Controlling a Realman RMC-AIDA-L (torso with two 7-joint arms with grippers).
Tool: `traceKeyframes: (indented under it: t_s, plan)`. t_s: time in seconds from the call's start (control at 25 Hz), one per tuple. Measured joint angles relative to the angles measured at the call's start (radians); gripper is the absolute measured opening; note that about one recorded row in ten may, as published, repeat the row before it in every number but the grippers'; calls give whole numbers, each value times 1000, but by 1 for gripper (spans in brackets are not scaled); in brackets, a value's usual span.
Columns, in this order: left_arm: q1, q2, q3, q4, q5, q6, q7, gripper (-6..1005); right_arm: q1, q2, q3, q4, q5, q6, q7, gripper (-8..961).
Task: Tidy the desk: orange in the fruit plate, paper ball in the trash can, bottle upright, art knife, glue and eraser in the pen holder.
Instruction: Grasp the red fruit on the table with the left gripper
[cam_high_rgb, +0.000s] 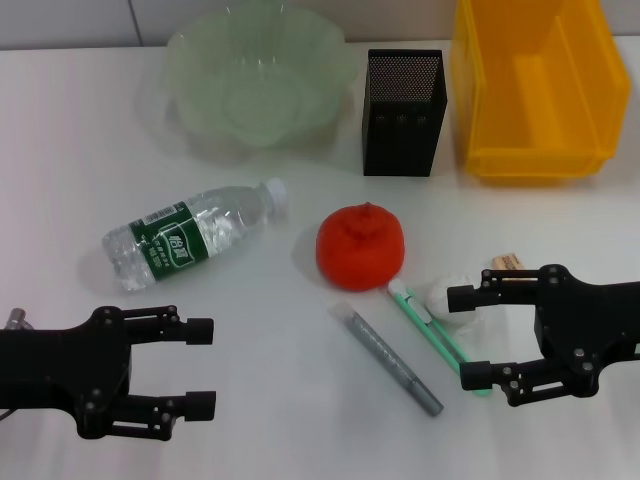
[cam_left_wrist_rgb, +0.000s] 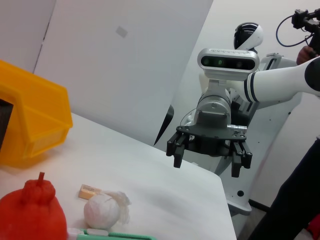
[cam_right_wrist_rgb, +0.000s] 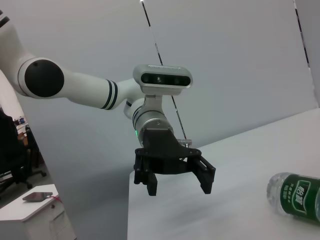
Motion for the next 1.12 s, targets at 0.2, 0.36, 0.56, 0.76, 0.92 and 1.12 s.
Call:
traceKeyframes:
  t_s: [0.2, 0.36, 0.56, 0.76, 0.92, 1.12]
  plan:
    - [-3, 0, 0, 2, 0, -1, -2, 812, -5, 0, 6, -2, 0, 0, 0, 794]
    - [-4, 0, 0, 6, 0, -4, -6, 812, -6, 0, 8, -3, 0, 0, 0, 792]
    - [-12, 0, 0, 8, 0, -24, -5, 812, -6, 0, 9, -4, 2, 0, 0, 794]
    - [-26, 0, -6, 32, 0, -65, -7, 812, -23, -12, 12, -41, 0, -6, 29, 793]
    - [-49, -22, -9, 144, -1, -168, -39, 813, -61, -16, 98, -121, -39, -31, 43, 793]
    - [-92, -58, -5, 204, -1, -214, -48, 813, -79, -16, 230, -190, -90, -87, 51, 792]
